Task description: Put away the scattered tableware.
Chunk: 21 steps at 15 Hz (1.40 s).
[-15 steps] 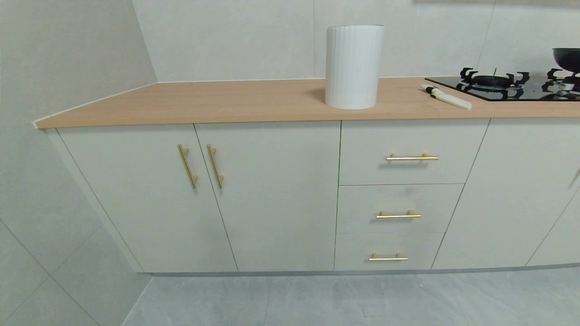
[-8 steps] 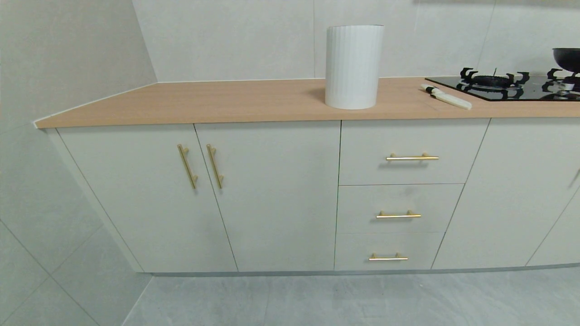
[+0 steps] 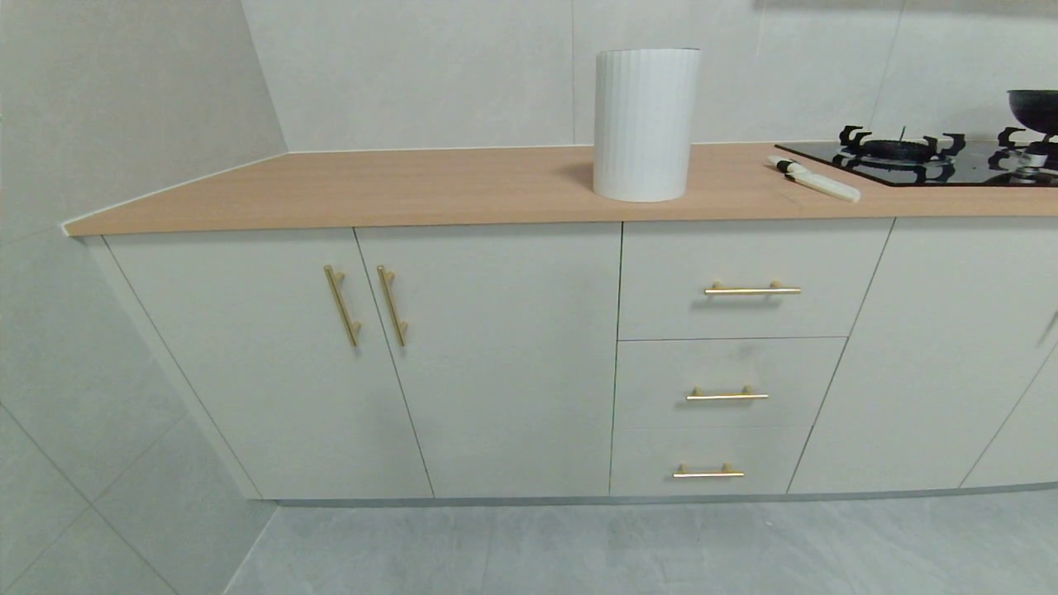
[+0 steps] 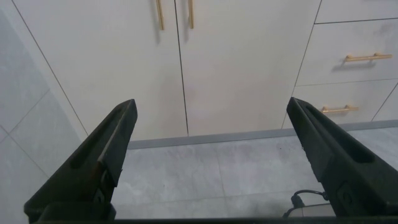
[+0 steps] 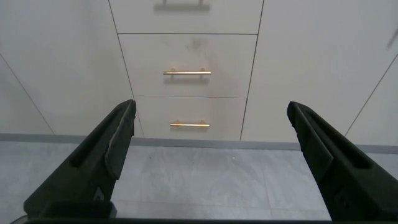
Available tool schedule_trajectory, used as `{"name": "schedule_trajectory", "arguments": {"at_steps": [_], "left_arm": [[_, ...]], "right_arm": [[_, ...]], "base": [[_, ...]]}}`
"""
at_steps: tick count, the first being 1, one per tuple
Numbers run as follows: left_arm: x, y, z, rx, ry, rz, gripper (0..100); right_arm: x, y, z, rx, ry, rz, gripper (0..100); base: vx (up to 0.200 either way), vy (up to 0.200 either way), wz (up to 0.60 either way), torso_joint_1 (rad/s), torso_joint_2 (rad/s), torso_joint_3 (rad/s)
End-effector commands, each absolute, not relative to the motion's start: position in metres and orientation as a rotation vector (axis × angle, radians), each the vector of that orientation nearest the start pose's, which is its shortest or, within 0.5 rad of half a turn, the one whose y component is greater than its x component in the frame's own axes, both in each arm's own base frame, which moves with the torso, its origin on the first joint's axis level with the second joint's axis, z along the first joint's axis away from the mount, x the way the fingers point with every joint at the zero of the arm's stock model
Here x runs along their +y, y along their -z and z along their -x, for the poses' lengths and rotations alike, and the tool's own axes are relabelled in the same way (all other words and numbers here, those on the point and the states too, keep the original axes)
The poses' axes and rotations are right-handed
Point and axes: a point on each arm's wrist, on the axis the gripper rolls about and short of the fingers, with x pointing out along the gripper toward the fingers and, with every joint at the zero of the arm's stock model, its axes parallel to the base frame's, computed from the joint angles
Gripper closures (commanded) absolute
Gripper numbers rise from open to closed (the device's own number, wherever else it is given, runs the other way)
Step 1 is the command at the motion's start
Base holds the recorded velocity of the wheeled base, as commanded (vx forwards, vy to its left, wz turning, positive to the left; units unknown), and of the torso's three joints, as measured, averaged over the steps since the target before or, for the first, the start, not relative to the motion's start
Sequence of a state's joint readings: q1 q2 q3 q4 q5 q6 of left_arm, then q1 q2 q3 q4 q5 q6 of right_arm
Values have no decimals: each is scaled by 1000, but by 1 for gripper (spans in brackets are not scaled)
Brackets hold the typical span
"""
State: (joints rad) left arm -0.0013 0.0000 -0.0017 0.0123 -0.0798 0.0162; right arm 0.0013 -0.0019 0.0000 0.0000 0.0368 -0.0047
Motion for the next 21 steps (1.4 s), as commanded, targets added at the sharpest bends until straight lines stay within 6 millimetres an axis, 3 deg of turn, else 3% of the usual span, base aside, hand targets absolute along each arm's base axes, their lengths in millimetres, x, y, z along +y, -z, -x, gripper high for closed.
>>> {"name": "schedule_trajectory", "arguments": {"at_steps": [1, 21], "left_arm": [[-2, -75, 23, 10, 81, -15, 0], [-2, -75, 23, 10, 81, -15, 0]], "right_arm": [[1, -75, 23, 0, -38, 5, 0], [1, -76, 23, -2, -38, 5, 0]], "base": [[200, 0, 0, -2, -7, -2], [200, 0, 0, 2, 3, 2]]}}
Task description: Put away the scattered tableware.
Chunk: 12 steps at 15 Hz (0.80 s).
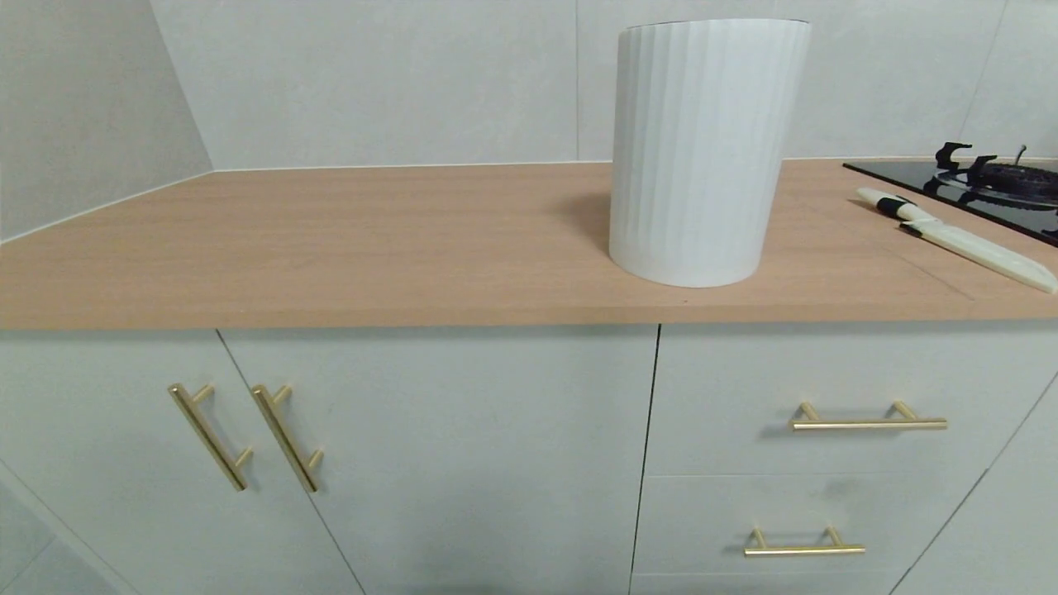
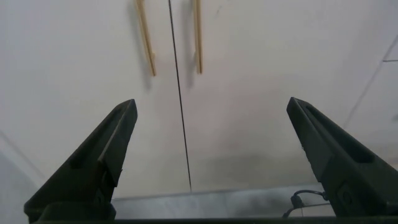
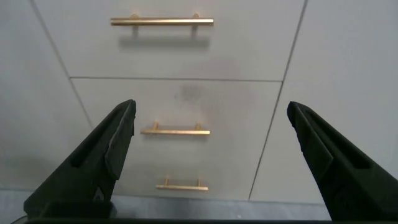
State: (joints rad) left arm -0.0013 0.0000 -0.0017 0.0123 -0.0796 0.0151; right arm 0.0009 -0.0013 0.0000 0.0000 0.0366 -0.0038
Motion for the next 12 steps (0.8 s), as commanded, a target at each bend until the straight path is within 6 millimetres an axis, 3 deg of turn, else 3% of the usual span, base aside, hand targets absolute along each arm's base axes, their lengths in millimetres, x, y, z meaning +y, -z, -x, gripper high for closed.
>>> {"name": "schedule_trajectory", "arguments": {"at_steps": [1, 5, 12], "left_arm": [[-2, -75, 23, 10, 81, -15, 0], [-2, -75, 23, 10, 81, -15, 0], [-2, -75, 23, 10, 81, -15, 0]], "right_arm": [[1, -75, 23, 0, -38, 5, 0], [1, -76, 23, -2, -38, 5, 0], [1, -75, 23, 0, -38, 5, 0]], "base": [[200, 0, 0, 2, 2, 2], [200, 0, 0, 2, 5, 2], [0, 0, 0, 0, 0, 0]]}}
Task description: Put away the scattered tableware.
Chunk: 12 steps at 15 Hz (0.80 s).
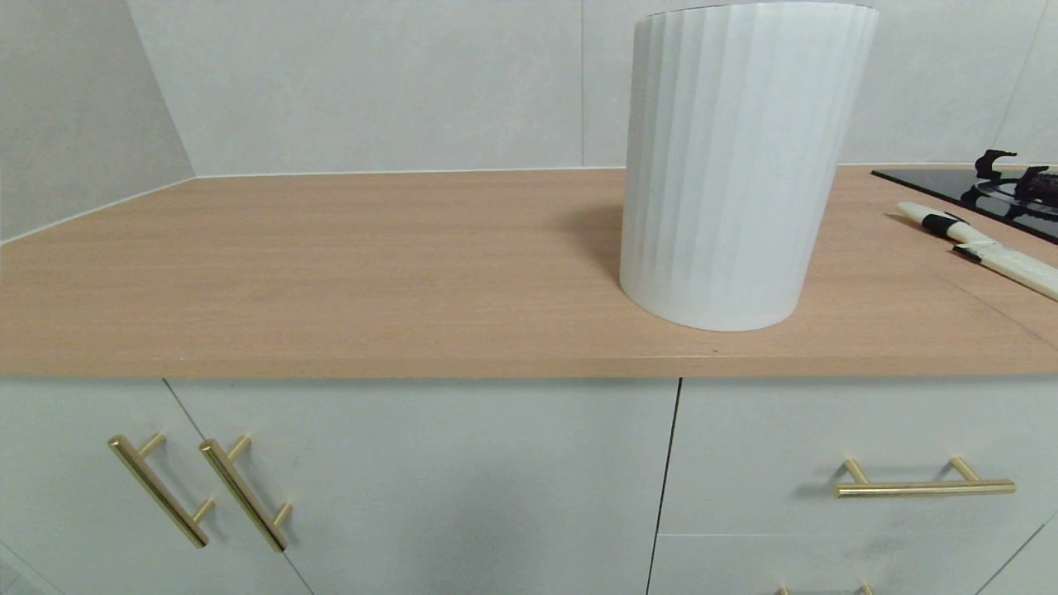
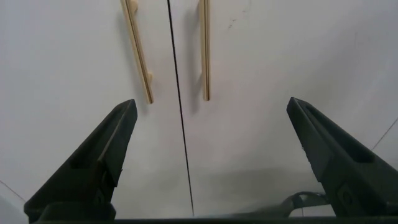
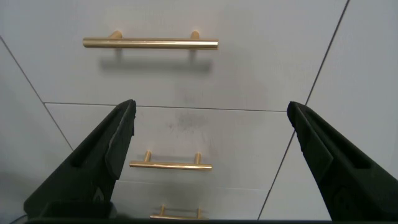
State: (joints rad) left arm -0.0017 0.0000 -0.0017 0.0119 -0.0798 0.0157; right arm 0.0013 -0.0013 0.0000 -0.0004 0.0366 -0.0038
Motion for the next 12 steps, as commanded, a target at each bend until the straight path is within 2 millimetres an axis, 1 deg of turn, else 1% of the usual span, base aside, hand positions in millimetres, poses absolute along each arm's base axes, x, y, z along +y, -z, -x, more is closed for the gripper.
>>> {"name": "schedule_trajectory", "arguments": {"at_steps": [1, 5, 12], "left_arm": [[-2, -75, 23, 10, 81, -15, 0], [-2, -75, 23, 10, 81, -15, 0], [-2, -75, 23, 10, 81, -15, 0]], "right_arm": [[1, -76, 23, -2, -38, 5, 0], [1, -76, 23, -2, -38, 5, 0], [1, -75, 23, 0, -38, 5, 0]], "base": [[0, 0, 0, 0, 0, 0], [0, -200, 0, 2, 1, 4], [0, 0, 0, 0, 0, 0]]}}
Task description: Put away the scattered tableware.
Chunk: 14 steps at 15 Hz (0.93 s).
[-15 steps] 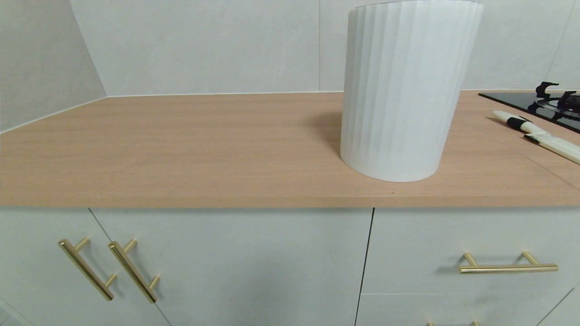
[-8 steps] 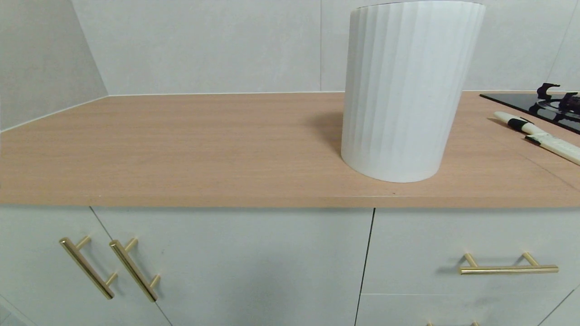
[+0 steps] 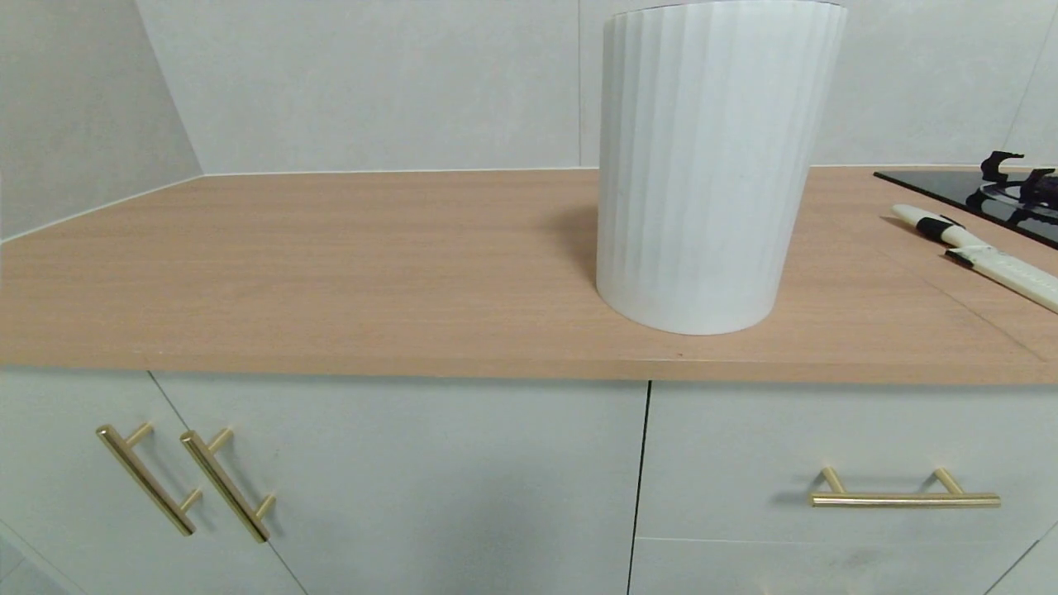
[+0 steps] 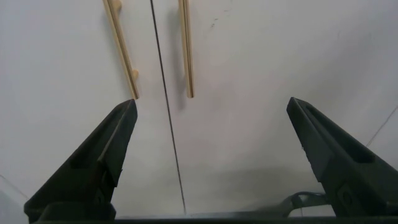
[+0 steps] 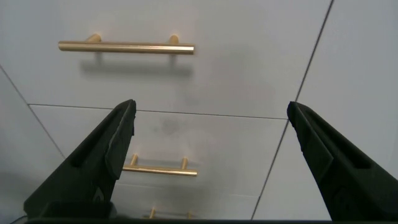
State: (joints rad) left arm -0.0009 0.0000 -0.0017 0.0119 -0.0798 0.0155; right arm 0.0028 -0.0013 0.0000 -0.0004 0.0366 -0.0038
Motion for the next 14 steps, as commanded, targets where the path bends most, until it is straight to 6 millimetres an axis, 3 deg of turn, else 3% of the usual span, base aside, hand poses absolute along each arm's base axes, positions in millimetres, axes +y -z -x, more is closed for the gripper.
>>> {"name": "schedule_trajectory", "arguments": {"at_steps": [1, 13, 14], "left_arm": [[-2, -75, 23, 10, 81, -15, 0], [-2, -75, 23, 10, 81, -15, 0], [-2, -75, 23, 10, 81, -15, 0]], "right_arm": [[1, -75, 23, 0, -38, 5, 0], [1, -75, 23, 0, -38, 5, 0], [1, -75, 23, 0, -38, 6, 0]], "base": [[0, 0, 0, 0, 0, 0], [0, 0, 0, 0, 0, 0], [0, -200, 0, 7, 7, 12]]}}
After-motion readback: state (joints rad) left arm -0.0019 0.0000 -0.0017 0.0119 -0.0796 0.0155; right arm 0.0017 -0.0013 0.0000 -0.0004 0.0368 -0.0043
